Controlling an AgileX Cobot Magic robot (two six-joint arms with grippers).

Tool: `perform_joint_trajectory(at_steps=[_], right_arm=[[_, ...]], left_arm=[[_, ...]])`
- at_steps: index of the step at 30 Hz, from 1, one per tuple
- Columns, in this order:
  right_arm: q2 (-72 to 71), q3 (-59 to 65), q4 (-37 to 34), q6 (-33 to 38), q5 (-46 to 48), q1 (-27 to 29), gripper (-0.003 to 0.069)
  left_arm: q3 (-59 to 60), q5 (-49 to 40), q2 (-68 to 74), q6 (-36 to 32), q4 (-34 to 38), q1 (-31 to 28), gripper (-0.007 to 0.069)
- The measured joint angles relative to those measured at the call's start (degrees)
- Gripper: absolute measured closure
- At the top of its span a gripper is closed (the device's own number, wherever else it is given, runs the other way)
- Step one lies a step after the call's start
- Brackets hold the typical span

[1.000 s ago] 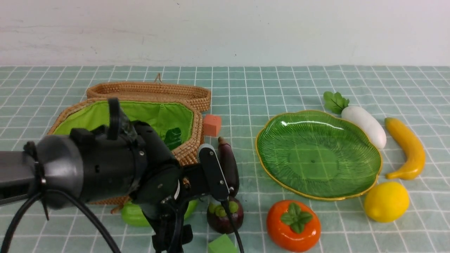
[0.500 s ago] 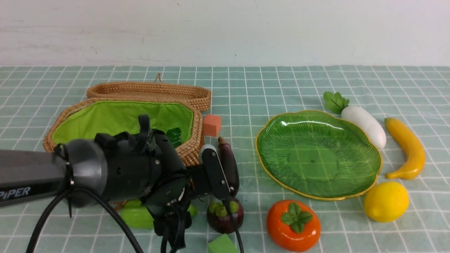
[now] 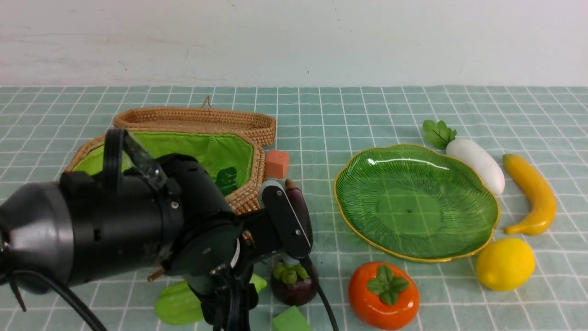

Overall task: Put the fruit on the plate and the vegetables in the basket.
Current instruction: Take a chayote with your left arm and place it on the basket on the left, then grab a mangosteen with your left arm and put it on the plate on the right

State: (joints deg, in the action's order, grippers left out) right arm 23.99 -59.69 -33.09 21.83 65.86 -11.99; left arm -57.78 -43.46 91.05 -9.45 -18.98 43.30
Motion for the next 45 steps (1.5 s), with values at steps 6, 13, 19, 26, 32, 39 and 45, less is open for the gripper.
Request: perform_joint_trajectory(at_steps=[6,13,19,26,32,39,45], right_arm=[[0.0,0.0,-0.72,0.45,-1.99,0.0,0.0573],[0.0,0.0,-1.21,0.52,-15.89,0.0,0.0572],[0.0,0.0,-1.6,0.52,-17.36,0.0,0.0572],[0.0,0.0,-1.59,0.54,-16.38,0.0,0.0572],[0.0,0.0,-1.59,0.81,-16.36,0.0,0.0572],[0.0,-3.44,2.17,-1.21,-9.94,0.0,0.0572],[0.0,-4.97,4.27,-3.82,-0.59,0.0,0.0572]], left_arm=[[-2.56,-7.09,-4.58,0.02,-5.3,0.0,0.0242],[-12.39,-5.65,-9.05,-0.78,-22.87,-4.67,0.025],[-13.59,2.98,-3.39,-2.6,-23.17,-12.69,0.0254],[-13.59,4.91,-0.22,-2.6,-22.79,-14.73,0.0291],[-13.59,4.2,-0.22,-2.49,-22.36,-14.73,0.0059],[-13.59,-3.45,-3.15,12.53,-6.61,-10.63,0.0015],[-13.74,-8.06,-5.28,26.75,12.77,2.92,0.0421]])
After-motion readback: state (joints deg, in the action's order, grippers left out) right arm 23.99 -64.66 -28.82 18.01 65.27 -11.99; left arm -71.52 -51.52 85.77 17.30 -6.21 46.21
